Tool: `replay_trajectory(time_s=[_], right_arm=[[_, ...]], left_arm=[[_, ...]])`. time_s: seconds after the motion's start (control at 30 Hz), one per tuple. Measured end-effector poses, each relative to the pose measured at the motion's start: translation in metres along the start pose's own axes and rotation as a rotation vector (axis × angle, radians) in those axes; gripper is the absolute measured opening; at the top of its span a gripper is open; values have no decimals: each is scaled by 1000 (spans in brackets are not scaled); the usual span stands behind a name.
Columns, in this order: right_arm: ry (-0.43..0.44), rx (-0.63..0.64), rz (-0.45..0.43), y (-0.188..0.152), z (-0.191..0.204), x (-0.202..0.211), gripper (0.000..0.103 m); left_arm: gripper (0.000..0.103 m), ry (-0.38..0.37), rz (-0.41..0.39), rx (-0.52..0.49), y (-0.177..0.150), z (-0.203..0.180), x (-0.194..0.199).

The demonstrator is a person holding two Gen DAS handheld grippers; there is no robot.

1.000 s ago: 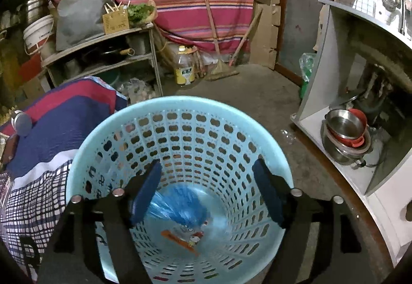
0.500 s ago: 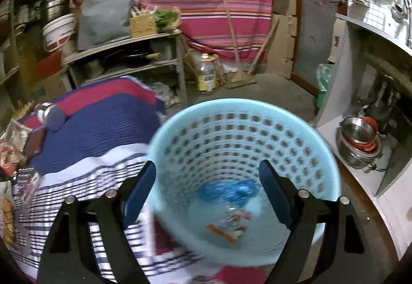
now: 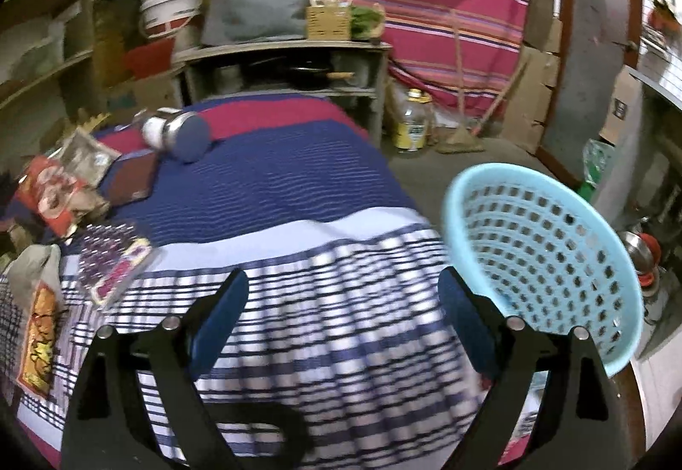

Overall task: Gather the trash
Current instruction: 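Move both tools back over the table, then grasp the tan paper bag with left tool while right tool grasps red-yellow snack wrapper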

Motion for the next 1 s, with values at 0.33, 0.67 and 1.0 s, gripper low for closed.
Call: replay_trajectory(time_s=[0.33, 0.67, 1.0], right_arm=[[31, 80, 11, 3, 43, 0, 89], [66, 87, -1, 6, 64, 14, 89], [121, 128, -41, 12, 109, 41, 89]], left_arm=[[97, -46, 60, 0, 4, 9, -29], [50, -153, 92, 18, 2, 18, -26], [50, -95, -31, 1, -5, 42, 29]])
Point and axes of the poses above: each gripper's, at about its wrist camera, not at the fingertips, and x roughly against the way its jaws point, z to its left, y to its top, the point moved 1 cm from there along -x, roughly the way its jaws point, and after that the axes turned 8 degrees about x, right-handed, at the moved point
